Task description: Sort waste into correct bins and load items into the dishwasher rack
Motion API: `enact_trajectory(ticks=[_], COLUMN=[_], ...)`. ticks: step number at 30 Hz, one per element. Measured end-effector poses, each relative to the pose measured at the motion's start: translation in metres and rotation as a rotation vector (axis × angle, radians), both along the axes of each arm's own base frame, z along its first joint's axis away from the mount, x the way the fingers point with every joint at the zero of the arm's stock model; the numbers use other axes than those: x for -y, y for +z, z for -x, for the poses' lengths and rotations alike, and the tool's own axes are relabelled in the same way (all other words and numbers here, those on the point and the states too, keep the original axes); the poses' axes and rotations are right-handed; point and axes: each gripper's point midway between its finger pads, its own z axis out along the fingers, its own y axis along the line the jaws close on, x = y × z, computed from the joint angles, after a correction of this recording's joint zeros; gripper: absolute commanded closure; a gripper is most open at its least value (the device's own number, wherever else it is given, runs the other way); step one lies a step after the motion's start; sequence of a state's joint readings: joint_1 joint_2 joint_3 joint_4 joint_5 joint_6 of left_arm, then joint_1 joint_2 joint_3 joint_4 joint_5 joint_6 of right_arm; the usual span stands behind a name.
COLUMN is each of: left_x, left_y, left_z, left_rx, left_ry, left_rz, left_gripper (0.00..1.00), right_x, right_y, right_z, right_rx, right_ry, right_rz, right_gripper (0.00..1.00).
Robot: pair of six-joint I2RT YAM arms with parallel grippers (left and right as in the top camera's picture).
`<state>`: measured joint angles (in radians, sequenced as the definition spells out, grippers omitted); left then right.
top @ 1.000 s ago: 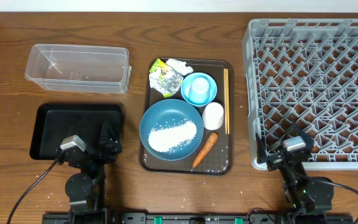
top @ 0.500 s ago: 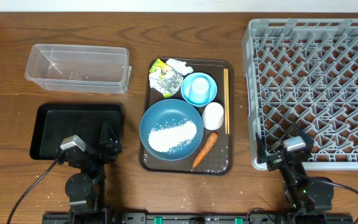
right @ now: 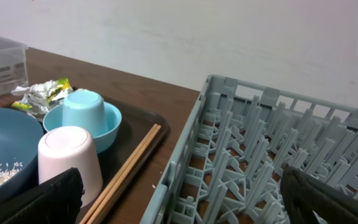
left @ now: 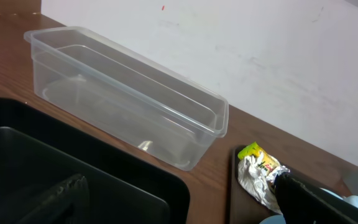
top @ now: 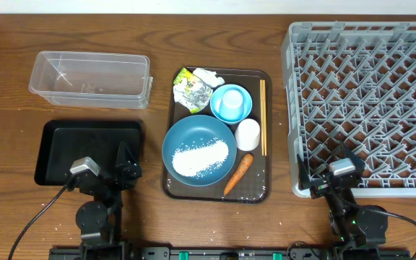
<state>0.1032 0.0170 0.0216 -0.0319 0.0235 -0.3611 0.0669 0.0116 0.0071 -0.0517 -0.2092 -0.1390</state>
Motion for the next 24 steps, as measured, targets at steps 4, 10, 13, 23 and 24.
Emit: enact_trajectory(ticks=[4,10,13,23,24], left_x=[0.0,0.0,0.0,0.0029,0.0047], left_y=[0.0,0.0,0.0001,0.0018,0.002], left_z=[0.0,0.0,0.0,-0.0006,-0.0008], left_rx=[0.0,0.0,0.0,0.016,0.022], left_ry=[0.0,0.0,0.0,-0.01,-0.016], left_rz=[0.0,0.0,0.0,0.068,0.106], left_gripper=[0.03,0.03,0.03,0.03,0.03], right_x=[0.0,0.0,0.0,0.0,0.0], right_y=[0.0,0.0,0.0,0.0,0.0], right_z=[0.0,0.0,0.0,0.0,0.0], right_rx=[0.0,0.0,0.0,0.0,0.0], right_ry=[0.0,0.0,0.0,0.0,0.0], right_rz=[0.0,0.0,0.0,0.0,0.0], right_gripper=[0.01,0.01,0.01,0.01,0.01])
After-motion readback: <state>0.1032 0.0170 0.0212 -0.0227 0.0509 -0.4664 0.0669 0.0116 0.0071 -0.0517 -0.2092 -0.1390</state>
